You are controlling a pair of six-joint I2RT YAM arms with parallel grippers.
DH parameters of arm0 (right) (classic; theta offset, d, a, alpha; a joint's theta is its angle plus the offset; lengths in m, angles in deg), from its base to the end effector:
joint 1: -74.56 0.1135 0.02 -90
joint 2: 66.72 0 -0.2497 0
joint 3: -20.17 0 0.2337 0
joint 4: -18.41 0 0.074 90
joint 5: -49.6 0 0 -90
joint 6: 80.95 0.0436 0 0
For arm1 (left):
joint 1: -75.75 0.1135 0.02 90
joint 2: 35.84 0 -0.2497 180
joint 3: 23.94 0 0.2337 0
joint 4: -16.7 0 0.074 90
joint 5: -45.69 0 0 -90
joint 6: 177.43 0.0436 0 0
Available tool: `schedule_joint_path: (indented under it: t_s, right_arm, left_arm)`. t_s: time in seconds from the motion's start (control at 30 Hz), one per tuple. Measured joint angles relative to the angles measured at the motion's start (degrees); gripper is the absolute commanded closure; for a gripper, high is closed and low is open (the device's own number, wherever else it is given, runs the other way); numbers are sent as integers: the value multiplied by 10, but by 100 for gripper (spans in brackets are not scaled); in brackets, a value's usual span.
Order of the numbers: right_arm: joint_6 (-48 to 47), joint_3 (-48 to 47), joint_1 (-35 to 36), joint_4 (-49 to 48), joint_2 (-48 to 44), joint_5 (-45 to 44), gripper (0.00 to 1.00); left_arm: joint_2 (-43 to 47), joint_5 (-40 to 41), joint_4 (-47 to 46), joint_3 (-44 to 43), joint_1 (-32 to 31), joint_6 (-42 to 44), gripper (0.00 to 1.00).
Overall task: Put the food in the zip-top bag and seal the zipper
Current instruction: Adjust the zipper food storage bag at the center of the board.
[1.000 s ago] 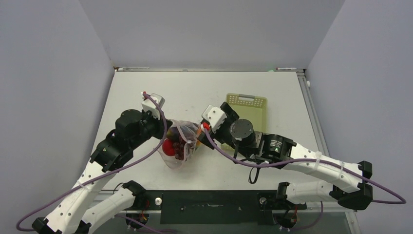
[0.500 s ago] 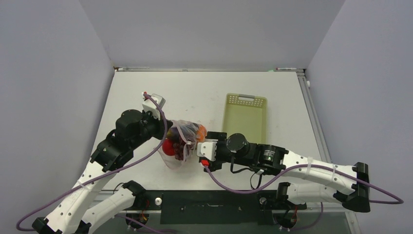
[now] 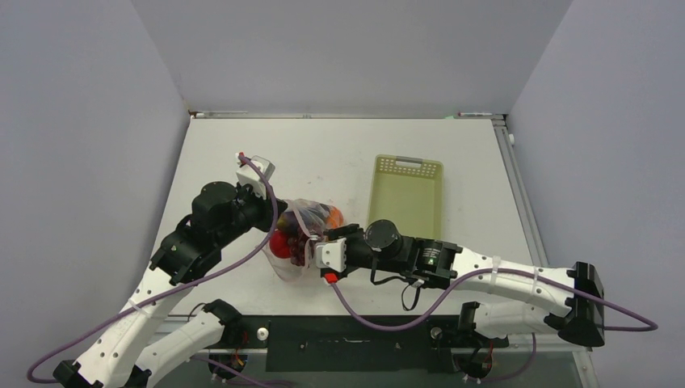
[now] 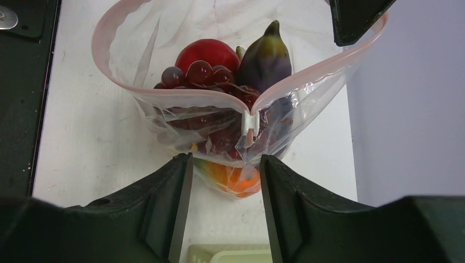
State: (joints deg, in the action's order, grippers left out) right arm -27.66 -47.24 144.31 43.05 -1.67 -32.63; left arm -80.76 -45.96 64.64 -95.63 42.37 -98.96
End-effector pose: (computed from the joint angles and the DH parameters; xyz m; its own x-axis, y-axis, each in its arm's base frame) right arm 0.0833 0.2428 0.3051 0.4764 -0.4200 -0.7725 -0.8584 -0.0318 -0.5120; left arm 0.1342 -0.0899 0.3526 -0.4099 0.0308 -0.9116 0.5006 0.8431 -0.1966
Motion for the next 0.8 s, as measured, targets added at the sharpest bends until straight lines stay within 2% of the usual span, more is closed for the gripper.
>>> schedule_joint_path:
  t_s: [0.17,0.43,0.8]
  right_arm:
    - [-5,0,-4,-20,14,6,62]
    - [-6,0,-15,-46,23,7,69]
    - [-3,4,-26,-80,34,21,71]
  left_arm:
    - [0,-2,0,0,0,0,100]
    - [0,-2,0,0,0,0,100]
    - [0,-2,0,0,0,0,100]
